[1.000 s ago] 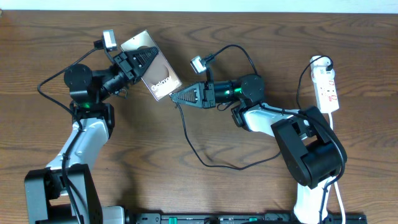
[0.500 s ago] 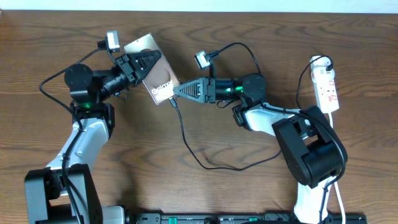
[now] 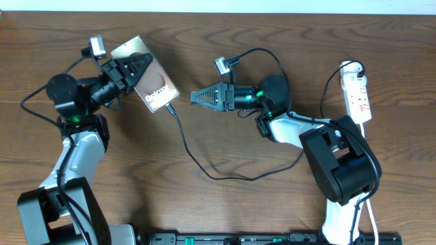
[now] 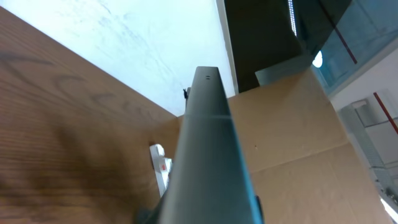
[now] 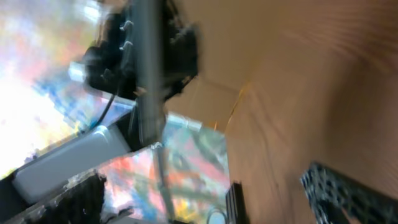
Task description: Plug charger to phone and switch on socket
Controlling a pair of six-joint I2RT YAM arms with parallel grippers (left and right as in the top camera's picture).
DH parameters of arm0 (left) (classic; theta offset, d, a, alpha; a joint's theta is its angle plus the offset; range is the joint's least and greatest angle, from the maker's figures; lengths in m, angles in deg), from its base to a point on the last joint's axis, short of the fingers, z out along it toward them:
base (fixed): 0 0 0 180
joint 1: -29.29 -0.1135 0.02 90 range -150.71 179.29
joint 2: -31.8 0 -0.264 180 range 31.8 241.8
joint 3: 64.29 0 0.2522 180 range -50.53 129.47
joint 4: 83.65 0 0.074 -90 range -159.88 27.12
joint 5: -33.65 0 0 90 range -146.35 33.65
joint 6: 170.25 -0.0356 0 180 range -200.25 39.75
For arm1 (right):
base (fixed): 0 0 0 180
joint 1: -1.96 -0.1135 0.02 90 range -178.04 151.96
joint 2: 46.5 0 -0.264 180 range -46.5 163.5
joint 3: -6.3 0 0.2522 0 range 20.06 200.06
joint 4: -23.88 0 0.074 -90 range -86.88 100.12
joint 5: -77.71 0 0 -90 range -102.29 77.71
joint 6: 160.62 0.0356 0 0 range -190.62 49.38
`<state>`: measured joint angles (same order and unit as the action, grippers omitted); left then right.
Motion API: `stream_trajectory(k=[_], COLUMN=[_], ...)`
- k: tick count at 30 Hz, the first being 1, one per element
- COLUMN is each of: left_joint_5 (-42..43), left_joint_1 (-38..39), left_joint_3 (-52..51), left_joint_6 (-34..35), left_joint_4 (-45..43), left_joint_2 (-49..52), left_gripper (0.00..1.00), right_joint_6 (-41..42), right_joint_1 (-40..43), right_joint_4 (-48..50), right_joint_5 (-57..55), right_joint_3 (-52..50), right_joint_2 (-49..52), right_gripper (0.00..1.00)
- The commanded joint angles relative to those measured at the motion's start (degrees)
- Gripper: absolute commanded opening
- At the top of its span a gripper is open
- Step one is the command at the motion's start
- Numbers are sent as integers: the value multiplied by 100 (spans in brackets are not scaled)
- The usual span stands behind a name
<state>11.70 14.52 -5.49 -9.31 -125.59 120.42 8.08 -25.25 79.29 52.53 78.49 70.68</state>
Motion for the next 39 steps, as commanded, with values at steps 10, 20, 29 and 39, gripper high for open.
stream_trajectory(k=[10, 20, 29, 39], left_joint_5=[354, 363, 560, -334], left_joint_1=[-356, -354, -354, -321], left_joint_3=[133, 131, 94, 94], left_joint_6=[92, 63, -1996, -4096], left_joint_4=[-79, -72, 2461, 5200], left_joint_2=[-72, -72, -63, -61], left_gripper=[7, 8, 7, 7], right_joint_6=[-2476, -4610, -4754, -4771], right_joint_1=[645, 1163, 1141, 1137], right_joint_4=[-2614, -6804, -9263, -9737], right_joint_5=[-483, -2470, -5337, -5545], right_joint_3=[44, 170, 170, 168], right_joint_2=[-208, -2070, -4175, -4367], right_gripper=[99, 99, 99, 99])
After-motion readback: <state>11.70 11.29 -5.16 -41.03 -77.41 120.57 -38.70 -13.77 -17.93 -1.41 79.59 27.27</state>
